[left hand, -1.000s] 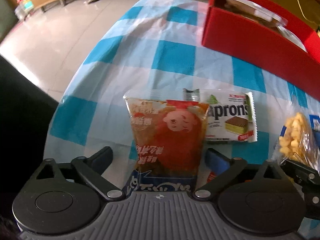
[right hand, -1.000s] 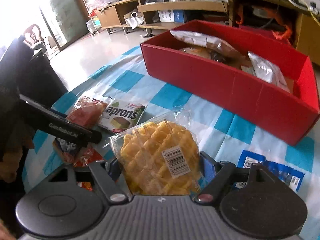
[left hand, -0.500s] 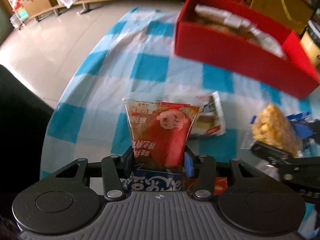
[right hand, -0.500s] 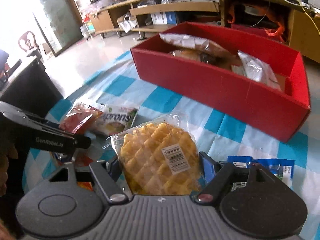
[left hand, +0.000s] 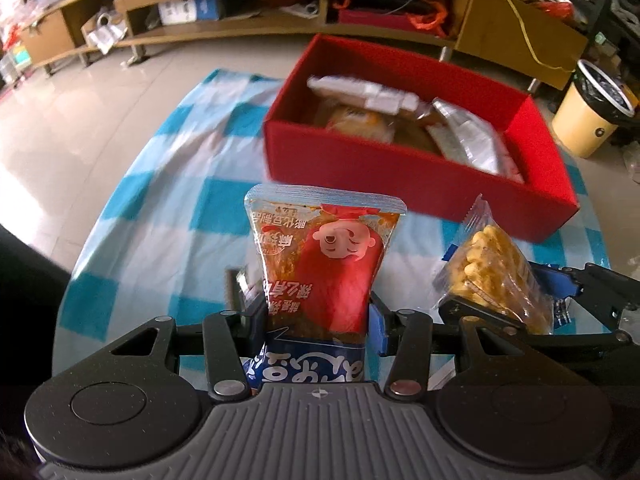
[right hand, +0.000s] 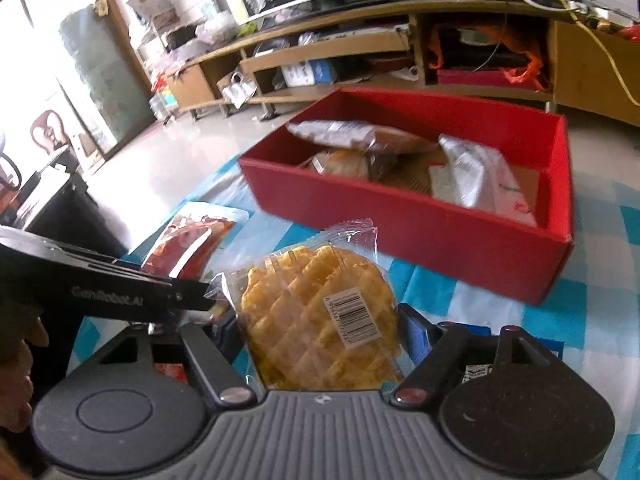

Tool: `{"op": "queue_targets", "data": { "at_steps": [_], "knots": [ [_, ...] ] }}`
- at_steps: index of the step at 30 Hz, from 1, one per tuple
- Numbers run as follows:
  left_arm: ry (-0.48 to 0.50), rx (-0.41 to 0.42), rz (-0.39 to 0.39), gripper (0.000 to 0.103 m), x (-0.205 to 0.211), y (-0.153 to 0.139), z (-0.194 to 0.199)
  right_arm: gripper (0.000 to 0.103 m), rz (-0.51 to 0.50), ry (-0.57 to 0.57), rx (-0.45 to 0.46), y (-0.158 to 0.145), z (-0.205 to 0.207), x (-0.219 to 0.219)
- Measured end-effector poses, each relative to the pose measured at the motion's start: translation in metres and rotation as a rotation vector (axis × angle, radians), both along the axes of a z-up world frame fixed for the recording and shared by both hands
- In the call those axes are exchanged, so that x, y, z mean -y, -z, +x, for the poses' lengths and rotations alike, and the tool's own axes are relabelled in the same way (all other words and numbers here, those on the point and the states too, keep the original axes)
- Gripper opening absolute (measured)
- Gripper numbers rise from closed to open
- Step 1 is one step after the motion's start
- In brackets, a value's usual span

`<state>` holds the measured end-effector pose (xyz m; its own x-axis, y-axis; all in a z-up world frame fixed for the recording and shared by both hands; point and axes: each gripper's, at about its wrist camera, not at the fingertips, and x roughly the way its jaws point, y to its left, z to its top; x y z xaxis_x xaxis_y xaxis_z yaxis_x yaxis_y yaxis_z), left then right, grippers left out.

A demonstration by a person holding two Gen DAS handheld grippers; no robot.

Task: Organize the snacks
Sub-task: 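Carry the red snack bag and waffle over the red box with both tools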

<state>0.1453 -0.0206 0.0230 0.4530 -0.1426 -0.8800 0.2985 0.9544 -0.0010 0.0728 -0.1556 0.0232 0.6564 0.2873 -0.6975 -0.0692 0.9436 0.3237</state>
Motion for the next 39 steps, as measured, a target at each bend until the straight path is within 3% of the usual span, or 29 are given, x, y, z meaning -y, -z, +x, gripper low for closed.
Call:
{"op": "queue_targets", "data": {
  "at_steps": [5,16,39],
  "knots": [
    [0.025,0.026,0.013,0.056,0.017,-0.002,0.009,0.072,0.012,0.056,0.016,-0.006,0.003,0.016],
    [0.05,0.077,-0.047,0.057,0.04,-0.023,0.021,0.072,0.059,0.148,0.094,-0.026,0.009,0.047],
    [0.049,0.163,-0.024,0.057,0.078,-0.031,0.061,0.072,0.088,0.236,0.174,-0.04,0.043,0.079]
  ]
}}
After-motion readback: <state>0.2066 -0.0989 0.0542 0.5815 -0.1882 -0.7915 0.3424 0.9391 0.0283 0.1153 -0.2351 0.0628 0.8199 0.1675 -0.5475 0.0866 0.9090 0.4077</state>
